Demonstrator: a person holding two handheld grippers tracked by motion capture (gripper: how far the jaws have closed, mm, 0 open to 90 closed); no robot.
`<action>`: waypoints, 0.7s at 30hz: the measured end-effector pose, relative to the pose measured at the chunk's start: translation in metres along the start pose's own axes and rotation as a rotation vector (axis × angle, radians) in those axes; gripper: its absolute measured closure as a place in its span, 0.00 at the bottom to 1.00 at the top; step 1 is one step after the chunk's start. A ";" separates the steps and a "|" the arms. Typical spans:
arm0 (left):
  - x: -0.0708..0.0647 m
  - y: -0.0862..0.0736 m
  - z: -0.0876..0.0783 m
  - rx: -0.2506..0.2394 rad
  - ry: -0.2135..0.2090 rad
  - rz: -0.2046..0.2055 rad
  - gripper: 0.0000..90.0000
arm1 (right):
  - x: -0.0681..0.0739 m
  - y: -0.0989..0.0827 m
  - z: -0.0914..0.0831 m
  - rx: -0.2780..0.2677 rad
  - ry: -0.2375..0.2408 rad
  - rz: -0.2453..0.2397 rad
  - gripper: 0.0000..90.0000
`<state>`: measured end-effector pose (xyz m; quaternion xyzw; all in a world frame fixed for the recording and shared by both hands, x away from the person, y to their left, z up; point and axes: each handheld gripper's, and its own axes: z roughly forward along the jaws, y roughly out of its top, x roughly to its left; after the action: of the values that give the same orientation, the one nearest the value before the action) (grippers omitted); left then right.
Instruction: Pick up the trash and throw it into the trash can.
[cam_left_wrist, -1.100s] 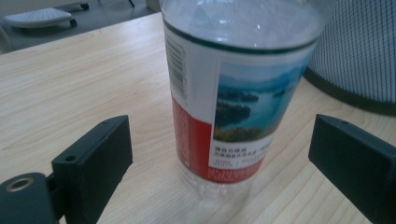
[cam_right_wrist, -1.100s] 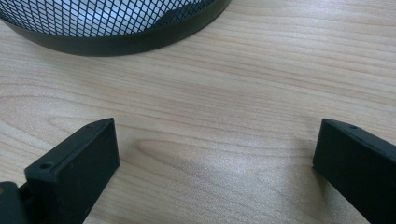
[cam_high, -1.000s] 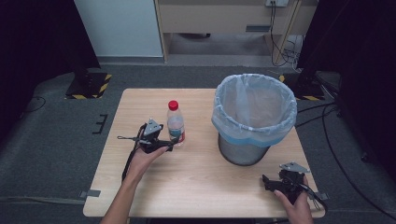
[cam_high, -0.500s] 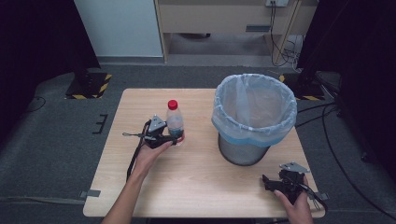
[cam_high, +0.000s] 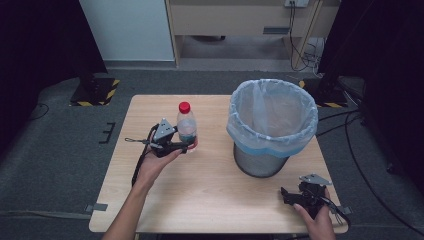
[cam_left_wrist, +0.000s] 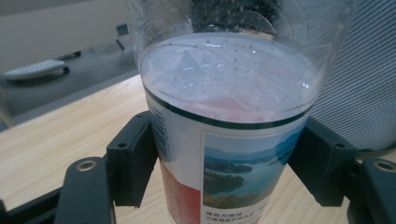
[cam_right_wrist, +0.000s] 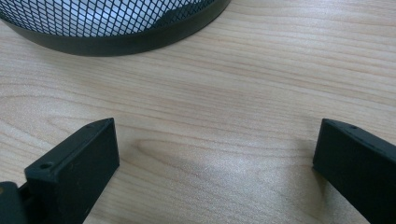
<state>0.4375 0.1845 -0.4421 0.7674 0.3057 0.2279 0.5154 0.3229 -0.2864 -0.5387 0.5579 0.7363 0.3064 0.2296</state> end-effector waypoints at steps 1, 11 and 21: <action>-0.001 0.003 -0.002 0.001 -0.004 0.011 0.32 | 0.000 0.000 0.000 -0.001 0.000 -0.001 0.00; -0.001 0.042 -0.009 0.016 -0.065 0.069 0.32 | 0.000 0.000 0.000 -0.001 0.000 -0.001 0.00; 0.002 0.072 -0.007 0.016 -0.084 0.101 0.32 | 0.000 0.000 0.000 -0.001 0.000 -0.001 0.00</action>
<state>0.4517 0.1702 -0.3723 0.7949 0.2462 0.2187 0.5095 0.3229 -0.2865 -0.5388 0.5574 0.7364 0.3066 0.2302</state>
